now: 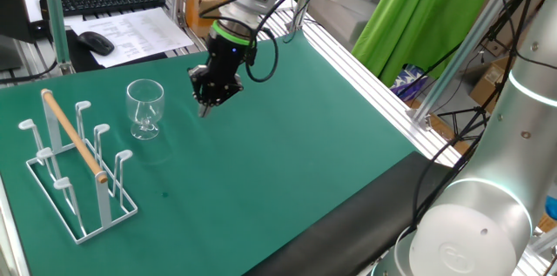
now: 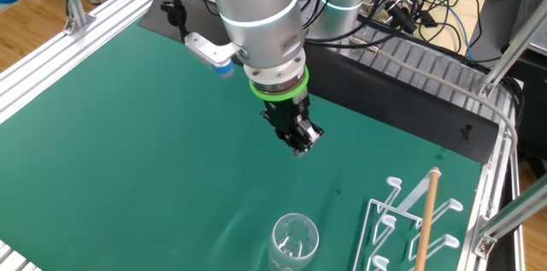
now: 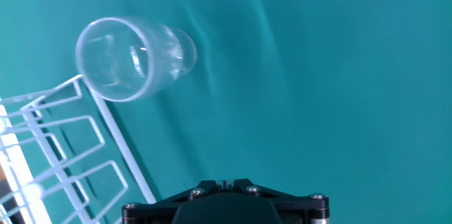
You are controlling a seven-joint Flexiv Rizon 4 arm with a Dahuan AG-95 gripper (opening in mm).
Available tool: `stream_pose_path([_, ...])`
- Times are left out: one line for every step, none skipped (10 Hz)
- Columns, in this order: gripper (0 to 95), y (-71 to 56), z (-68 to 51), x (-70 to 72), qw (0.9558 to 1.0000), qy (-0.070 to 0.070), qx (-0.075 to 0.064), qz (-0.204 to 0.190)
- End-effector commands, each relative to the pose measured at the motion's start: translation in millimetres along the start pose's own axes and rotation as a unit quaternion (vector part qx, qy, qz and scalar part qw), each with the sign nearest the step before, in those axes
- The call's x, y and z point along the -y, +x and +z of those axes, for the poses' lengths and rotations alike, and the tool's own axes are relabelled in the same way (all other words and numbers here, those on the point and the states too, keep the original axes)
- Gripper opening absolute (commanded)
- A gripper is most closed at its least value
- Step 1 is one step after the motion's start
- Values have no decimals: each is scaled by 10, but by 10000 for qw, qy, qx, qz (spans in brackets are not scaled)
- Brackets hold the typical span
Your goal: Put the cup on the cup rack
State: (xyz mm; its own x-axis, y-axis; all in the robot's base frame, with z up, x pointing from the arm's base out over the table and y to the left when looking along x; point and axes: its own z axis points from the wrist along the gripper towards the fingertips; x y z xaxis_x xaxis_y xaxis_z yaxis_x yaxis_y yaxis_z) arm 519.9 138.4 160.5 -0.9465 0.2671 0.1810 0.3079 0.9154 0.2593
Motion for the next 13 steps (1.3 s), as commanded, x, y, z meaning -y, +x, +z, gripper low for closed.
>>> stream_pose_path([0, -7, -4, -60, 10000, -12, 23, 77])
stream_pose_path([0, -13, -9, -121, 9999, -11, 23, 131])
stream_pose_path([0, -15, -15, -159, 9999, -20, 19, 142])
stream_pose_path([0, -21, -21, -258, 9998, -18, 18, 211])
stream_pose_path([0, -22, -23, -295, 9998, -18, 20, 212])
stream_pose_path([0, -22, -23, -320, 9998, -16, 31, 211])
stream_pose_path([0, -21, -22, -335, 9998, -20, 39, 219])
stream_pose_path([190, -21, -22, -368, 9997, -46, 42, 246])
stream_pose_path([190, -21, -18, -384, 9998, -49, 45, 204])
stream_pose_path([190, -35, 15, -414, 9999, -58, 81, 133])
stream_pose_path([190, -46, 41, -458, 9998, -71, 161, 109])
stream_pose_path([190, -52, 61, -538, 9998, -70, 160, 119])
stream_pose_path([190, -51, 63, -572, 9998, -59, 167, 122])
